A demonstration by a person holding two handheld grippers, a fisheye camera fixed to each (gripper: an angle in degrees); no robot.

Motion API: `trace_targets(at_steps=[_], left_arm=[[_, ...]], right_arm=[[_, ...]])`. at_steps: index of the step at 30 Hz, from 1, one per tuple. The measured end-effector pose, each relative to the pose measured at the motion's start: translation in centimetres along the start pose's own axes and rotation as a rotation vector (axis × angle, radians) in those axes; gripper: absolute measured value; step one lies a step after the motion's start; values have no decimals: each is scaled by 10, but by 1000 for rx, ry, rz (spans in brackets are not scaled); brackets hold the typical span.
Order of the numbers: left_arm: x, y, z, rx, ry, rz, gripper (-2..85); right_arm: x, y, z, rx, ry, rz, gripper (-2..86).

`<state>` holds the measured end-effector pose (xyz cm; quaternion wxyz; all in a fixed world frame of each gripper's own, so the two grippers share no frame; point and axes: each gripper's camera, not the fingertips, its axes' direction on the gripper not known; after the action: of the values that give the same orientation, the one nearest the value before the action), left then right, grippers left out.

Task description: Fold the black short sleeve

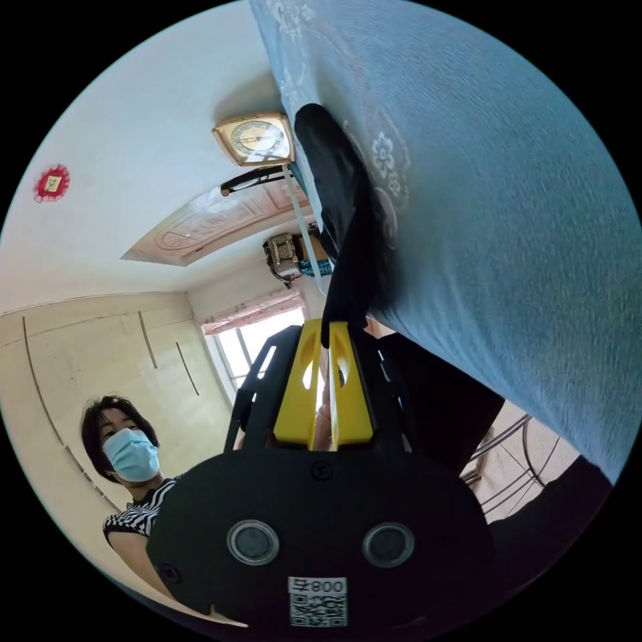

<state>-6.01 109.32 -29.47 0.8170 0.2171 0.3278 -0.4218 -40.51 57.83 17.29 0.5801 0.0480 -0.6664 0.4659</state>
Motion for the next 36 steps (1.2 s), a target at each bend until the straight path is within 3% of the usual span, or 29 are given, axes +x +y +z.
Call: trace_targets(at_steps=[13, 25, 36], left_arm=[[6, 6, 8, 91, 2, 16, 51], [32, 7, 47, 67, -32, 56, 42], [32, 23, 100, 50, -20, 46, 43]], right_arm=[[-46, 9, -1, -47, 103, -81, 16], [-25, 28, -41, -51, 324, -11, 65], [-12, 46, -74, -40, 252, 13, 85]])
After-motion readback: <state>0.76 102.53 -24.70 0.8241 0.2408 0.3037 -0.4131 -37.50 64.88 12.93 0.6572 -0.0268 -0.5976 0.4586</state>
